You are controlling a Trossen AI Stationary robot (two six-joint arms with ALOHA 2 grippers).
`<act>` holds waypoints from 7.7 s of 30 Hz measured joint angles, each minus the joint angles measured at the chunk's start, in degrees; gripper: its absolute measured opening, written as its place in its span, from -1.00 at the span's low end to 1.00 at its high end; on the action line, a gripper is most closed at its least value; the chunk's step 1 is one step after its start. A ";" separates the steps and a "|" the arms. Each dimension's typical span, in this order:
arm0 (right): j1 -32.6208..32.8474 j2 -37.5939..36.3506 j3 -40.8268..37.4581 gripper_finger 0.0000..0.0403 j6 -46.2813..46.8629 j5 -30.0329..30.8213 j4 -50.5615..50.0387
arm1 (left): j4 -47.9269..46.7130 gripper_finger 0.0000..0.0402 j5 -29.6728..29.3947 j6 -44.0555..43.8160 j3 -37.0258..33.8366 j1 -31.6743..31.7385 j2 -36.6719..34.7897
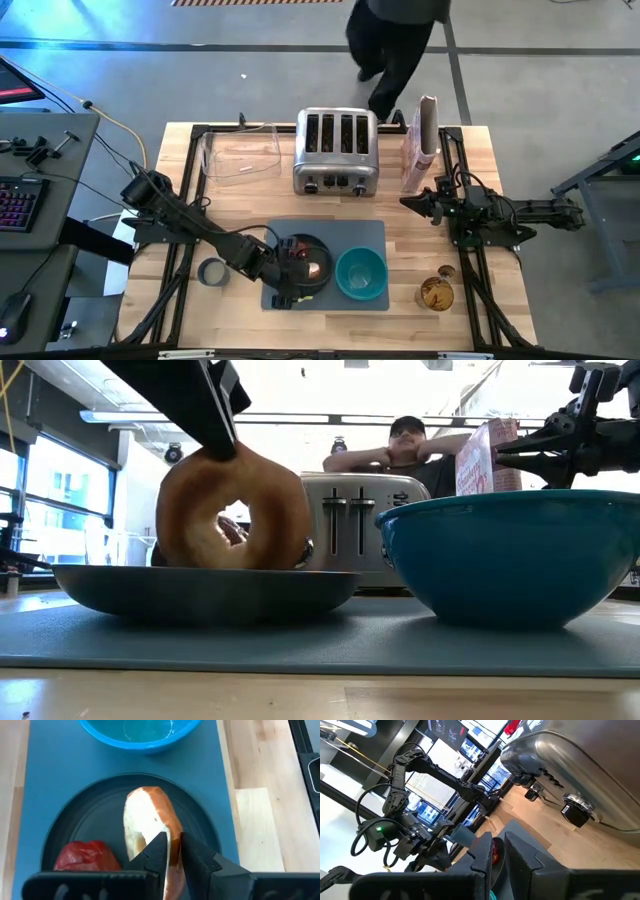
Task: Arrange a breakfast setting
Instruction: Put the bread on the black plate, then put the spoon on the table to the right of the blue bowl
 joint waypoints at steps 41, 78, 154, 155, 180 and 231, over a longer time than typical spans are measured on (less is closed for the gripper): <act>0.02 0.02 0.00 -0.82 9.57 -1.81 0.06 | 6.48 -0.55 0.28 -7.77 0.00 2.11 -0.07; 0.04 0.02 36.44 -0.03 -34.97 -9.53 -21.94 | 35.50 -0.55 -4.65 -8.19 0.07 20.36 -3.43; 19.61 37.16 58.62 -0.29 0.08 -34.03 -62.06 | 37.40 -0.55 -4.48 -6.14 0.03 25.83 -3.41; 21.30 37.40 58.62 -0.29 1.49 -32.20 -62.79 | 37.40 -0.55 -4.49 -6.14 0.03 25.83 -3.41; 43.75 51.09 58.62 -0.29 18.35 -12.98 -72.28 | 37.42 -0.55 -4.49 -6.19 0.04 25.83 -3.39; 47.36 67.73 58.62 -0.98 22.69 -11.57 -73.62 | 37.38 -0.55 -1.44 -3.13 0.02 26.15 -3.39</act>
